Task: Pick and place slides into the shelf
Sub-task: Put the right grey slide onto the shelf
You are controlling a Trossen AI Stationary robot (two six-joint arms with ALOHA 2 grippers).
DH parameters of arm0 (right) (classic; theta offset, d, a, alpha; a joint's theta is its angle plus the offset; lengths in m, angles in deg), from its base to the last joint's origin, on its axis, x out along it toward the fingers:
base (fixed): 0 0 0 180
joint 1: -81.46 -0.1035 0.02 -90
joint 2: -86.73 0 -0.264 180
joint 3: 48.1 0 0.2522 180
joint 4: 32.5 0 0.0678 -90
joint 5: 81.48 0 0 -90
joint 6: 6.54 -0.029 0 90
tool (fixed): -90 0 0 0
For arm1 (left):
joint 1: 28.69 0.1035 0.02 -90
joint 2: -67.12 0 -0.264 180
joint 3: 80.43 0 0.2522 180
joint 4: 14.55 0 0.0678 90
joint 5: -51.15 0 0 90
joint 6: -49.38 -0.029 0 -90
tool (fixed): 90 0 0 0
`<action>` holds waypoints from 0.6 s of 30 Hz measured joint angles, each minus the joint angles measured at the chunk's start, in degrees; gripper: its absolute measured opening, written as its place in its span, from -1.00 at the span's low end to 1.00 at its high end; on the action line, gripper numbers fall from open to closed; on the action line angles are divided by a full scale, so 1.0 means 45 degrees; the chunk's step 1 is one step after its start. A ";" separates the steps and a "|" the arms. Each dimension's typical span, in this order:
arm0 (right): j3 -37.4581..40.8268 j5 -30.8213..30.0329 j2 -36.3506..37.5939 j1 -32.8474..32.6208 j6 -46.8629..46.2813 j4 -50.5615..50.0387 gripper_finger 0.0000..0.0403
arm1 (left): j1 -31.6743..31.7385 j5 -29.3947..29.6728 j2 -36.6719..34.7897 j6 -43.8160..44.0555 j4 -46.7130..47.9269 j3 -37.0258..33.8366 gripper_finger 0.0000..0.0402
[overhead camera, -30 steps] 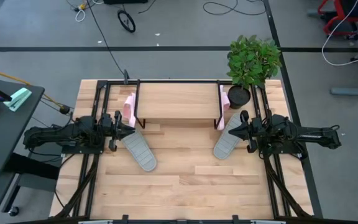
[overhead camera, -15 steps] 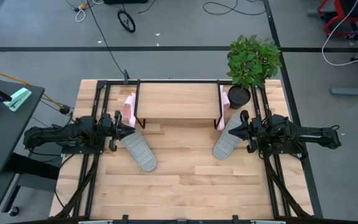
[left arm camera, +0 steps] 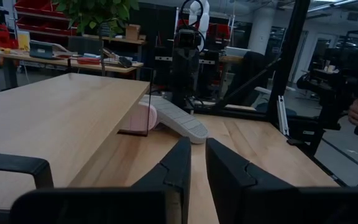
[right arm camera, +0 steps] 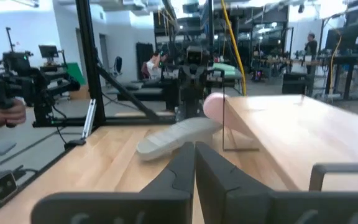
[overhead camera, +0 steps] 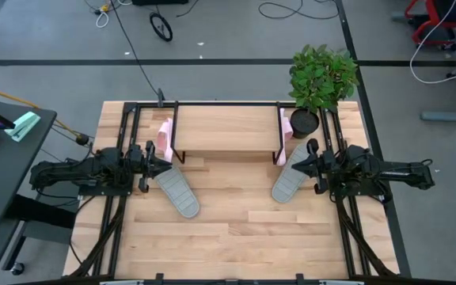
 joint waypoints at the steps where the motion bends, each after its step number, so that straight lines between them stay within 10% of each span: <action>1: -0.0007 0.0000 0.0005 -0.0004 0.0003 0.0089 -0.91 | 0.0005 0.0000 0.0000 0.0000 0.0000 0.0000 -0.71; 18: -0.0152 0.0007 0.0005 0.0006 -0.1227 -0.0883 -0.91 | 0.0004 0.0000 0.0004 0.0000 0.0010 0.0000 -0.73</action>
